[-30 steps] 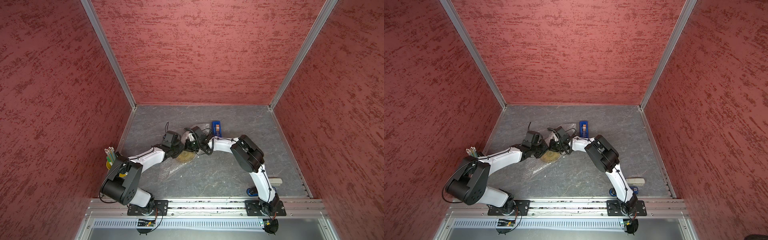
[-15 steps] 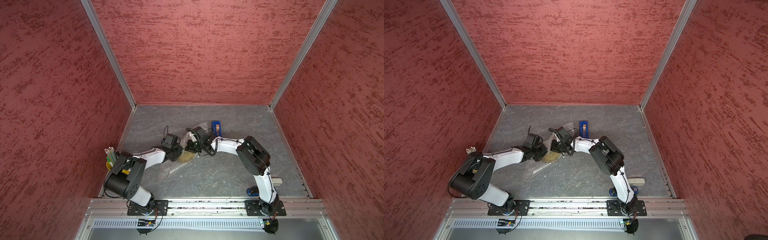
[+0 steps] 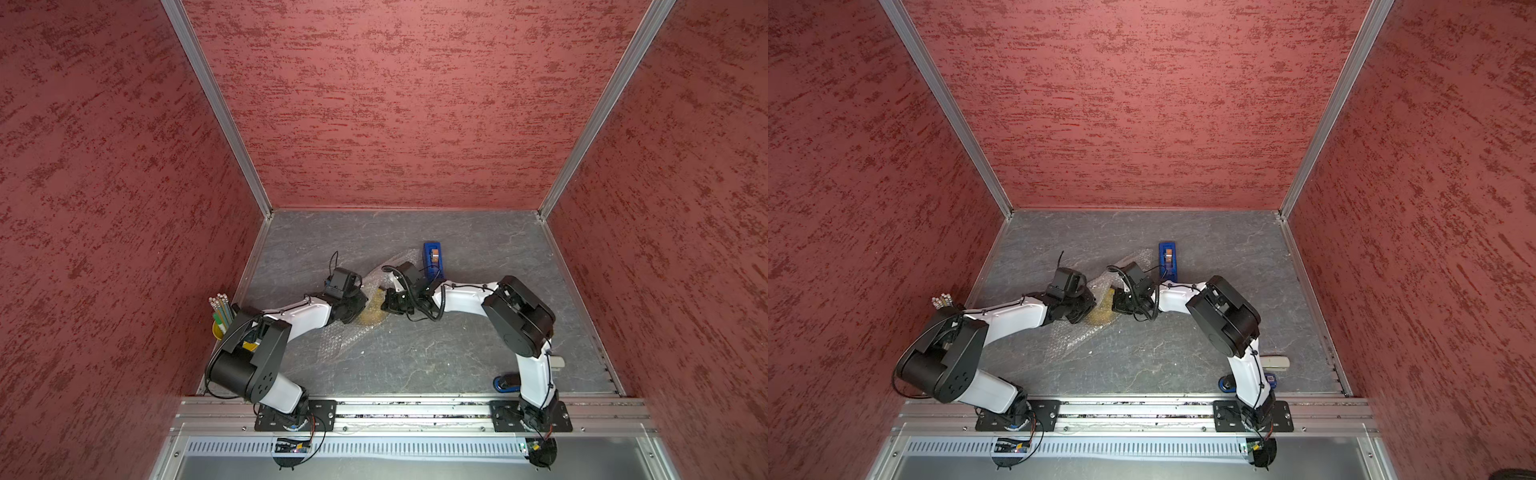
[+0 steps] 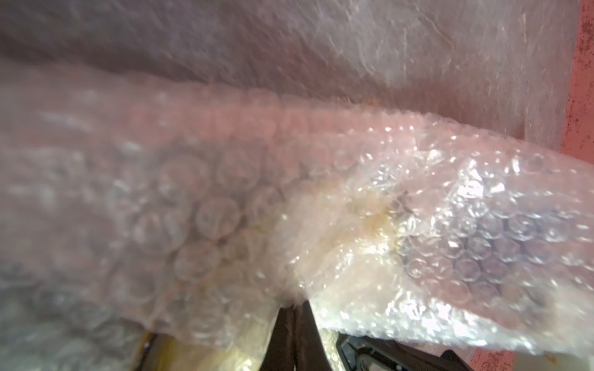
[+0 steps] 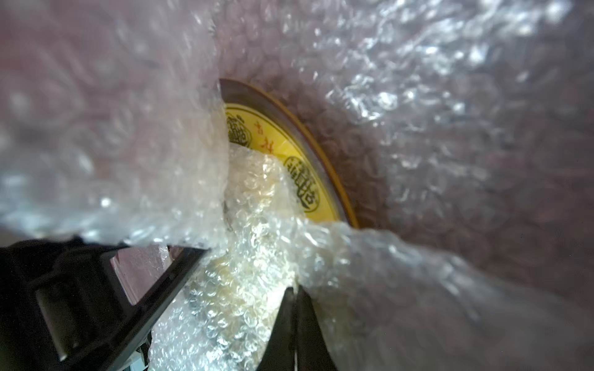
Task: Wrap dinner plates in bubble wrap
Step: Wrap the plate in the bubble wrap.
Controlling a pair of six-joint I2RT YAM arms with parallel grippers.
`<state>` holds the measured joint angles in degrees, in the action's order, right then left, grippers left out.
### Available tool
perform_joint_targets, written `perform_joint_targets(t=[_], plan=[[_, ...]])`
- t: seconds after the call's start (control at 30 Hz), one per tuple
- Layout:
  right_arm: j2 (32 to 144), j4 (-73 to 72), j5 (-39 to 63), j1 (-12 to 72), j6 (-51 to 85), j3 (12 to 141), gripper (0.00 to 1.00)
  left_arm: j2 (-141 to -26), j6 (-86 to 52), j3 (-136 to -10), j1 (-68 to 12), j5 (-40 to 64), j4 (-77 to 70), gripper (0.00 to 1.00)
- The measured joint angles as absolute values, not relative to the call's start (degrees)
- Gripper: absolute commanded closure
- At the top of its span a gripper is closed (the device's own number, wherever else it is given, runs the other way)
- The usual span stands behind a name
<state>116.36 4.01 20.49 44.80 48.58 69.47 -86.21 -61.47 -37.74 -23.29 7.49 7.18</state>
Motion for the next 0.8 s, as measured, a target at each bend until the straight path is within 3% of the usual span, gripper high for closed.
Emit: perform_joint_targets(t=[0.27,0.53,0.8], plan=[[116.8,2.7,20.5,44.8,49.8,69.5,0.95,-83.9,-61.3,-38.5,-30.3,6.0,8.9,1.0],[116.3,2.3,19.9,44.8,50.6,69.0,0.93,-84.6,-63.6,-35.7,-29.8,5.0,8.5,1.0],[108.3,9.9,15.9,44.8,49.0,73.3,0.9,-84.8,-63.9,-35.4,-29.6,5.1,7.5,1.0]])
